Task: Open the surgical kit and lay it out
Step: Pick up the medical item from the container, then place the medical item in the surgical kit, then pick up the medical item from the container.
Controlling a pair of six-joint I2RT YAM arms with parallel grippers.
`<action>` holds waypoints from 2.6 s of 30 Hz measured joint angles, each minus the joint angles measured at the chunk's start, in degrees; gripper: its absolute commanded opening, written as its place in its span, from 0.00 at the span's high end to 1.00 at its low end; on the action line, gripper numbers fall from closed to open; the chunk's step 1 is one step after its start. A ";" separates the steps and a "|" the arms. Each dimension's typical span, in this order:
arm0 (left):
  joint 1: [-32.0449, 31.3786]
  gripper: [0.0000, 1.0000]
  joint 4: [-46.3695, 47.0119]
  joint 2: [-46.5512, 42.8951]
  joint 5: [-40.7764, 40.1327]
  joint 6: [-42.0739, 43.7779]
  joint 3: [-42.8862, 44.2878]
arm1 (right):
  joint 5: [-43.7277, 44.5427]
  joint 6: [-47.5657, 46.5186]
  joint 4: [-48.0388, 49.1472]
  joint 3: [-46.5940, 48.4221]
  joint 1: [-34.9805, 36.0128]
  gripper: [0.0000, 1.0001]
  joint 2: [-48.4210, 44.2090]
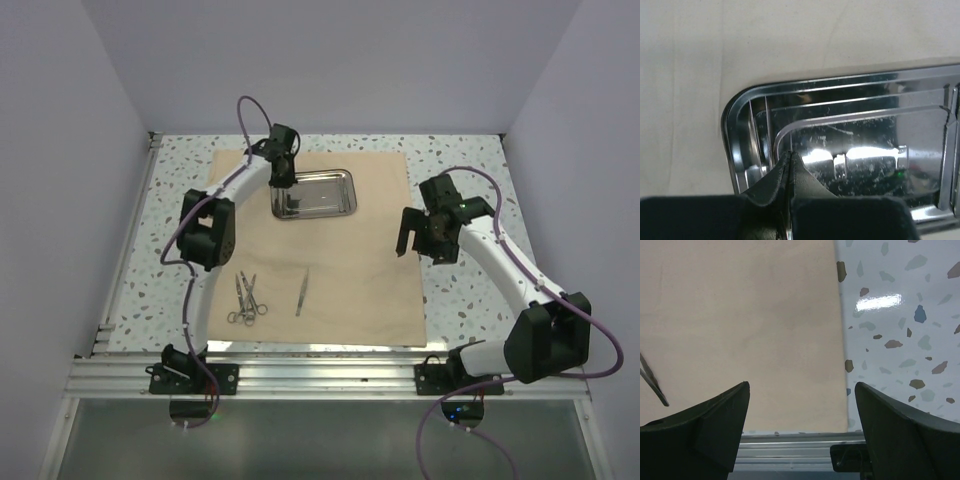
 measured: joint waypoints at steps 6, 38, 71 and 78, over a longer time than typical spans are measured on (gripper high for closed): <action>-3.85 1.00 1.27 -15.26 -2.38 -1.25 -15.69 | -2.34 0.00 1.92 -2.14 0.00 0.10 -0.70; -32.24 0.66 2.21 -34.56 -12.79 -24.61 -49.68 | -7.06 -2.23 0.68 -10.95 0.59 0.11 -12.24; -4.15 0.67 -3.10 -5.92 -12.98 4.59 -0.17 | -0.87 -0.15 0.11 -4.68 0.61 0.10 -5.11; -1.20 0.68 -2.84 -3.58 -11.19 5.81 -0.20 | -0.44 0.70 -0.24 -4.15 0.61 0.10 -2.84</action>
